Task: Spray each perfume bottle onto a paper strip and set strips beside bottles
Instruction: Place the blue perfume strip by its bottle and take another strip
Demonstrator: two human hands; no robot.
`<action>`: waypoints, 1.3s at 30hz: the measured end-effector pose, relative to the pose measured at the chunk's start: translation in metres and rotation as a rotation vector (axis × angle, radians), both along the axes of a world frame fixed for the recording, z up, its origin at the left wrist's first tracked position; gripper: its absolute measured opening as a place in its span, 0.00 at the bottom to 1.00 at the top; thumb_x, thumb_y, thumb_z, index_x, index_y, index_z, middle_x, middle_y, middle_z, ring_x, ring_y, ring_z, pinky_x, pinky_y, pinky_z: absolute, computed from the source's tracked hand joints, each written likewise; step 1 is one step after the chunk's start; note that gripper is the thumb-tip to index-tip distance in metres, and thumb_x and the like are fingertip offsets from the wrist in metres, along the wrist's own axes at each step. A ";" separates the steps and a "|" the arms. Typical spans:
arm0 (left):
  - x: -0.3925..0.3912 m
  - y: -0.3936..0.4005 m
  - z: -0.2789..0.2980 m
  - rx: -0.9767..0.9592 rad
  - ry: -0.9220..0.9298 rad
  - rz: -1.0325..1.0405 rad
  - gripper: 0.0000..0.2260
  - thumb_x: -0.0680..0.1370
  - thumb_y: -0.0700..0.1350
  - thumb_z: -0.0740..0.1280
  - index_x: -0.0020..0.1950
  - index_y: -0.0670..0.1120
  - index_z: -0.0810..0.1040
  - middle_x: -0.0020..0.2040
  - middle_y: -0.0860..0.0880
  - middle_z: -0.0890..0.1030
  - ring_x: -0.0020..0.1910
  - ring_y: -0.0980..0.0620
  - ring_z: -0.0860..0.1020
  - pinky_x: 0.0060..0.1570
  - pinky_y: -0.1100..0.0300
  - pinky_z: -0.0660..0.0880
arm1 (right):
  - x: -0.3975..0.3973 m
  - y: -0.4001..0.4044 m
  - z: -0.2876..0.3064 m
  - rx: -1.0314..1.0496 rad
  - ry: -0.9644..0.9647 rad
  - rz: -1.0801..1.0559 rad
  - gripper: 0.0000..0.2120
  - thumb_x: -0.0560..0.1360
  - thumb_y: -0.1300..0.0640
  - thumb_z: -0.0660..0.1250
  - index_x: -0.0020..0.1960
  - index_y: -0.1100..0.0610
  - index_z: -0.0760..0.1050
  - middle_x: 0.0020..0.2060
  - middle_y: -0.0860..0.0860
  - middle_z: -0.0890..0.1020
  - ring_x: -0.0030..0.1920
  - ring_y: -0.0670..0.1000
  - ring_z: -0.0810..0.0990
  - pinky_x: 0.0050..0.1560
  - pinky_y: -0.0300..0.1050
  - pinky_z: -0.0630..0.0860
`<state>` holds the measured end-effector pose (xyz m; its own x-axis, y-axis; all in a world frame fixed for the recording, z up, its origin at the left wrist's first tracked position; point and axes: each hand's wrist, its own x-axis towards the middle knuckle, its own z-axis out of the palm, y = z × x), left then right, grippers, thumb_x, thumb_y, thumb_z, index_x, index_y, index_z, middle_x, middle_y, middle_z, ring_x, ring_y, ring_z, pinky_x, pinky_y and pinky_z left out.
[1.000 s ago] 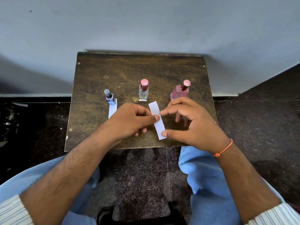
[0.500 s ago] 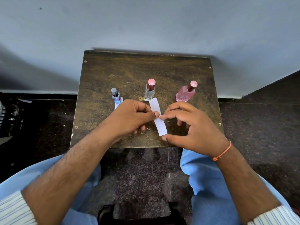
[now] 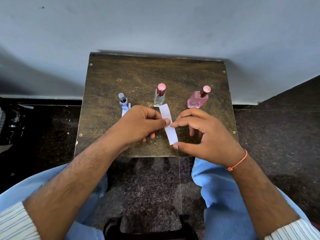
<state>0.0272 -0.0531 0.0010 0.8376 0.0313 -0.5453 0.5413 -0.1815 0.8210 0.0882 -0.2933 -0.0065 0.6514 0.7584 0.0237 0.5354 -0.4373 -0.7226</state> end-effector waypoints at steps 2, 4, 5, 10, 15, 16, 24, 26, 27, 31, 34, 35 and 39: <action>0.000 0.000 0.000 0.001 0.001 -0.001 0.10 0.81 0.48 0.76 0.47 0.42 0.87 0.28 0.49 0.76 0.24 0.58 0.71 0.23 0.66 0.67 | 0.001 0.000 -0.001 0.009 -0.002 -0.009 0.22 0.70 0.48 0.84 0.63 0.46 0.85 0.61 0.43 0.80 0.41 0.50 0.79 0.46 0.50 0.80; 0.000 -0.001 0.000 -0.003 0.002 0.004 0.10 0.80 0.48 0.76 0.49 0.41 0.88 0.28 0.49 0.76 0.24 0.58 0.71 0.23 0.66 0.67 | 0.001 -0.001 0.000 0.007 -0.001 -0.015 0.22 0.70 0.48 0.84 0.63 0.46 0.85 0.61 0.42 0.80 0.41 0.50 0.78 0.46 0.50 0.79; 0.000 -0.001 0.000 -0.006 0.003 0.007 0.10 0.80 0.49 0.76 0.49 0.41 0.88 0.28 0.48 0.76 0.24 0.58 0.71 0.23 0.66 0.67 | 0.001 -0.001 0.000 0.001 -0.001 -0.011 0.23 0.70 0.48 0.84 0.63 0.46 0.85 0.61 0.41 0.80 0.41 0.50 0.78 0.46 0.50 0.79; -0.001 0.000 -0.001 -0.006 0.005 0.001 0.10 0.80 0.50 0.76 0.49 0.43 0.88 0.29 0.46 0.77 0.25 0.56 0.71 0.23 0.66 0.67 | 0.000 -0.001 0.001 -0.020 -0.002 0.010 0.24 0.70 0.48 0.84 0.65 0.44 0.84 0.62 0.41 0.79 0.42 0.49 0.79 0.46 0.51 0.80; 0.000 0.002 -0.002 -0.011 0.004 0.001 0.10 0.80 0.50 0.76 0.49 0.43 0.88 0.28 0.49 0.77 0.24 0.58 0.71 0.23 0.66 0.68 | 0.000 0.000 0.001 -0.014 0.003 -0.003 0.23 0.70 0.49 0.84 0.64 0.45 0.84 0.62 0.42 0.79 0.41 0.49 0.79 0.47 0.52 0.80; 0.000 0.002 -0.002 -0.009 0.004 -0.001 0.10 0.80 0.50 0.75 0.49 0.43 0.88 0.27 0.50 0.76 0.24 0.58 0.71 0.23 0.66 0.68 | 0.000 0.000 0.001 -0.014 0.004 -0.003 0.23 0.70 0.49 0.84 0.64 0.45 0.84 0.62 0.42 0.79 0.41 0.49 0.79 0.47 0.51 0.80; 0.000 0.003 -0.004 -0.017 0.005 -0.004 0.10 0.80 0.51 0.76 0.48 0.44 0.88 0.28 0.48 0.77 0.26 0.56 0.72 0.23 0.65 0.68 | 0.000 0.000 0.002 -0.027 -0.007 -0.002 0.23 0.70 0.49 0.84 0.64 0.45 0.85 0.62 0.42 0.79 0.41 0.48 0.78 0.47 0.50 0.80; 0.000 0.002 -0.003 -0.017 0.007 -0.005 0.10 0.80 0.51 0.76 0.49 0.43 0.88 0.27 0.49 0.77 0.24 0.57 0.71 0.23 0.66 0.68 | 0.000 0.000 0.002 -0.027 -0.012 -0.004 0.23 0.71 0.48 0.84 0.64 0.45 0.85 0.62 0.42 0.79 0.40 0.48 0.78 0.47 0.48 0.80; 0.000 0.002 -0.003 -0.014 0.009 -0.006 0.11 0.80 0.50 0.75 0.49 0.43 0.88 0.27 0.49 0.77 0.24 0.58 0.71 0.23 0.66 0.68 | 0.000 0.000 0.002 -0.027 -0.012 -0.003 0.23 0.71 0.48 0.84 0.64 0.45 0.85 0.62 0.42 0.79 0.40 0.48 0.78 0.47 0.46 0.79; 0.001 0.003 -0.003 -0.019 0.011 -0.006 0.11 0.80 0.51 0.76 0.49 0.43 0.88 0.27 0.50 0.77 0.24 0.58 0.71 0.24 0.66 0.68 | -0.001 -0.001 0.004 -0.047 -0.011 0.026 0.24 0.70 0.48 0.84 0.65 0.44 0.84 0.61 0.40 0.78 0.41 0.48 0.78 0.45 0.42 0.78; 0.001 0.002 -0.003 -0.015 0.020 -0.005 0.11 0.80 0.51 0.76 0.49 0.43 0.88 0.27 0.50 0.76 0.23 0.58 0.71 0.23 0.66 0.68 | -0.001 0.000 0.003 -0.046 -0.014 0.023 0.23 0.71 0.48 0.83 0.65 0.44 0.84 0.61 0.40 0.79 0.41 0.48 0.78 0.45 0.46 0.79; 0.001 0.002 -0.003 -0.016 0.021 -0.005 0.11 0.80 0.50 0.75 0.50 0.42 0.88 0.27 0.50 0.76 0.23 0.58 0.71 0.23 0.66 0.68 | -0.001 0.000 0.003 -0.040 -0.012 0.022 0.23 0.71 0.48 0.83 0.65 0.44 0.84 0.61 0.40 0.79 0.40 0.49 0.78 0.45 0.47 0.79; 0.000 0.003 -0.003 -0.026 0.021 -0.008 0.11 0.80 0.51 0.75 0.49 0.43 0.88 0.28 0.48 0.77 0.23 0.58 0.71 0.24 0.66 0.69 | -0.001 0.000 0.003 -0.028 -0.011 0.024 0.22 0.71 0.49 0.83 0.64 0.44 0.84 0.60 0.40 0.79 0.40 0.49 0.78 0.45 0.49 0.79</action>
<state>0.0277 -0.0500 -0.0018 0.8259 0.0106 -0.5637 0.5575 -0.1647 0.8137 0.0874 -0.2931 -0.0031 0.6329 0.7742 0.0094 0.5538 -0.4442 -0.7043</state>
